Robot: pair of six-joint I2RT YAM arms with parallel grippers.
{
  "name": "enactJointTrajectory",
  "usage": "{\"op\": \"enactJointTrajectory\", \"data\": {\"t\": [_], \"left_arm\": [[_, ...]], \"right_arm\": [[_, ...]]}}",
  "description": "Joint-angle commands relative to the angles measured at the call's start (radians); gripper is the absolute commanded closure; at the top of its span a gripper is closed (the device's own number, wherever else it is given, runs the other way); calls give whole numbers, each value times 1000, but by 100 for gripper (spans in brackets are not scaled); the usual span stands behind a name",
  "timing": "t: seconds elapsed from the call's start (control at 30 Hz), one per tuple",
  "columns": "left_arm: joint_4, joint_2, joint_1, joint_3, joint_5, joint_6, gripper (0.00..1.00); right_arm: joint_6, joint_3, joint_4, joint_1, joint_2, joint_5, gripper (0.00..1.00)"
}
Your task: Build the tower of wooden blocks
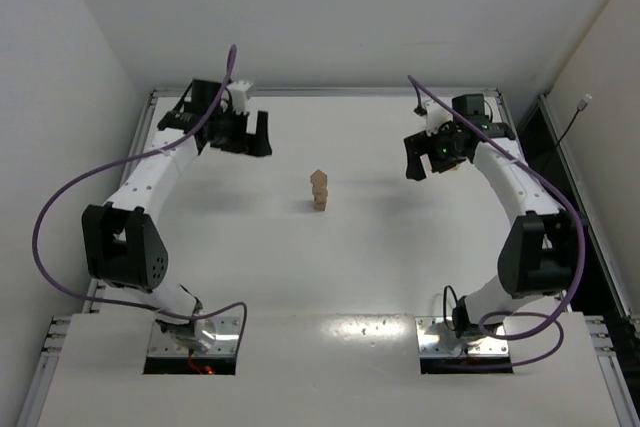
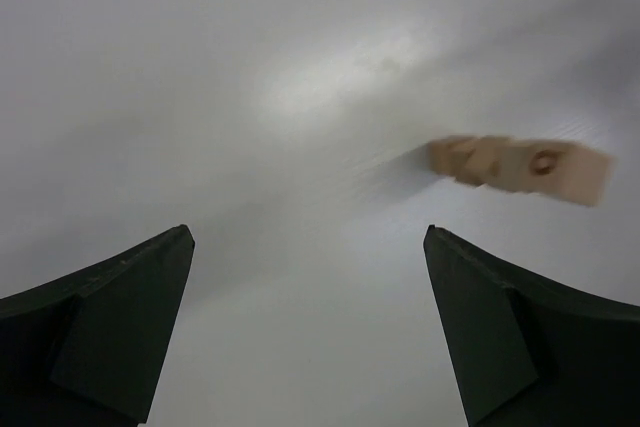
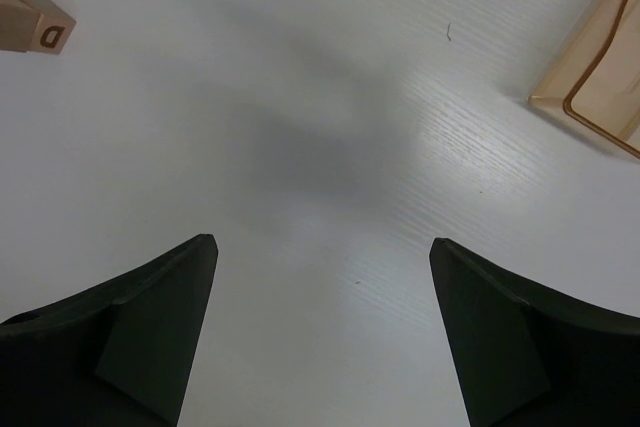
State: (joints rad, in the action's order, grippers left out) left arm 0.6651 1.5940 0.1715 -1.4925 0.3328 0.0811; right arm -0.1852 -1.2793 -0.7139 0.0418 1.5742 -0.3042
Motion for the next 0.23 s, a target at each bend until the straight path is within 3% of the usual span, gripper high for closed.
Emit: {"op": "enactJointTrajectory", "data": {"t": [0.0,0.2], "left_arm": [[-59,-34,-79,204,12,42,0],[-117,-89,-145,330,-9,29,0]], "right_arm": [[52,46,122,3,-37,-11,16],[73,46,154,-17,-46,45,16]]}}
